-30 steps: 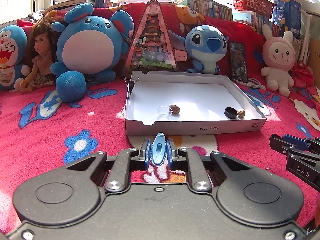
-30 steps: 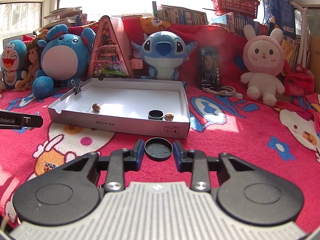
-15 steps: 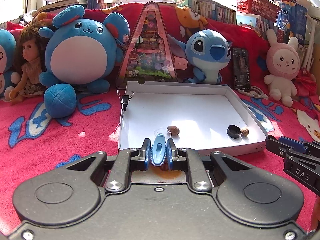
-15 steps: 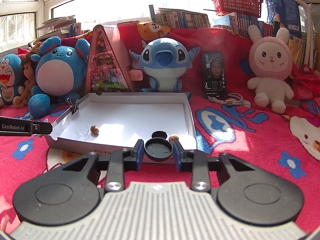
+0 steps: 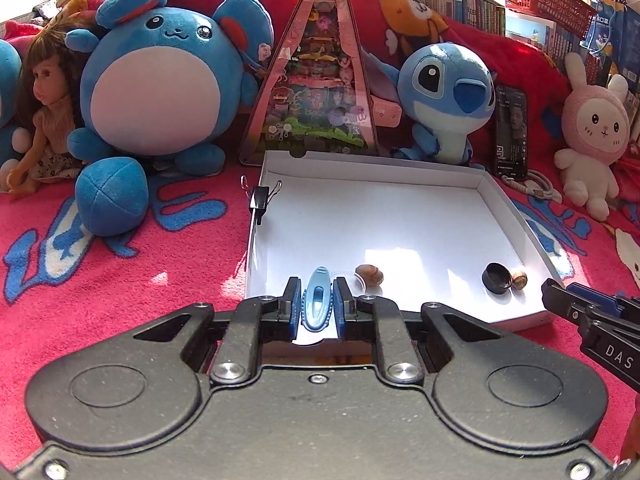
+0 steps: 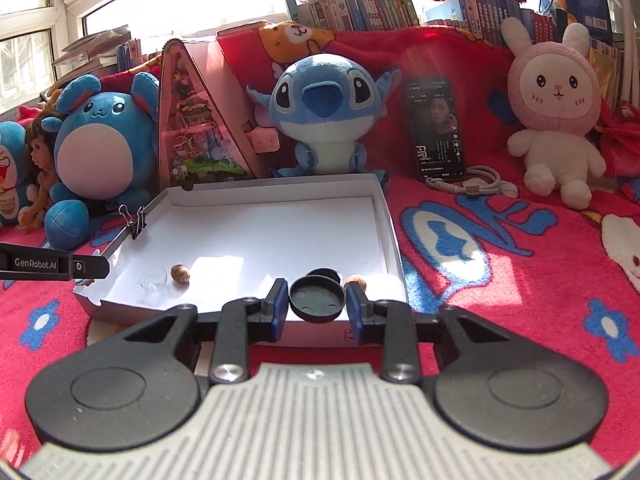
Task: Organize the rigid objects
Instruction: 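Carry the blue clip in the left gripper into the box while the right carries the lid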
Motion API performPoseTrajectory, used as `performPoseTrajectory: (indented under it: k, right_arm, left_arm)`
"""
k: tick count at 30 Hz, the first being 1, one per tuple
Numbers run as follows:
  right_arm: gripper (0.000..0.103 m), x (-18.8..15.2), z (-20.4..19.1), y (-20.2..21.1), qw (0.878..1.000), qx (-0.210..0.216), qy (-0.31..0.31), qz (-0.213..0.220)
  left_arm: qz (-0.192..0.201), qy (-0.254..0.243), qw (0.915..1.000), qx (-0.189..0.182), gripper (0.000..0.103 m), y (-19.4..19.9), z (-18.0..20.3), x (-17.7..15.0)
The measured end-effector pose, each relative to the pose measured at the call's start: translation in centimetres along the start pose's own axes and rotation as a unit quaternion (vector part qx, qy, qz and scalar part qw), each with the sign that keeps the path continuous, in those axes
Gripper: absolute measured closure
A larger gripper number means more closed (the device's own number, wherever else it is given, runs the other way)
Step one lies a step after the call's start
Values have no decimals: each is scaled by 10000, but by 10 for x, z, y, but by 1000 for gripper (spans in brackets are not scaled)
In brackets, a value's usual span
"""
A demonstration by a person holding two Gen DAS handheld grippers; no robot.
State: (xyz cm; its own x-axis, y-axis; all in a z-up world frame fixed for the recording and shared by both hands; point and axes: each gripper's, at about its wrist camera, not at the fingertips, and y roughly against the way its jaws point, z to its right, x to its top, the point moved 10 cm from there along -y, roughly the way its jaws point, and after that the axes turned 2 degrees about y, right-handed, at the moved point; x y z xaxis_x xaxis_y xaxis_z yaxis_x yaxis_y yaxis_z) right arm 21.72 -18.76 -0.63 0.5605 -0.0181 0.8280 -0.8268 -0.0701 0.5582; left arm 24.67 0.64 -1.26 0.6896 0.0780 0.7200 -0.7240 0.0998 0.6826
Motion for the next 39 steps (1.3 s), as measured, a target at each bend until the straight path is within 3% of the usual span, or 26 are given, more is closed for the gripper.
performPoseTrajectory:
  k: [15,20,26,39]
  right_arm:
    - [67,20,2,-43,9973,170,-426,-566]
    - [67,23,-6,-58,9950,275,-525,-799]
    - [67,22,-12,-73,9908,444,-787,-1011]
    - [67,15,-22,-90,9890,409,-713,-1232]
  left_arm:
    - [-575,-81,9980,247,87,-45,-1,16]
    - [-786,75,9967,166,87,-58,0,22]
    - [-865,132,9961,122,87,-64,3,24]
    - [-950,88,9952,209,87,-64,-2,14]
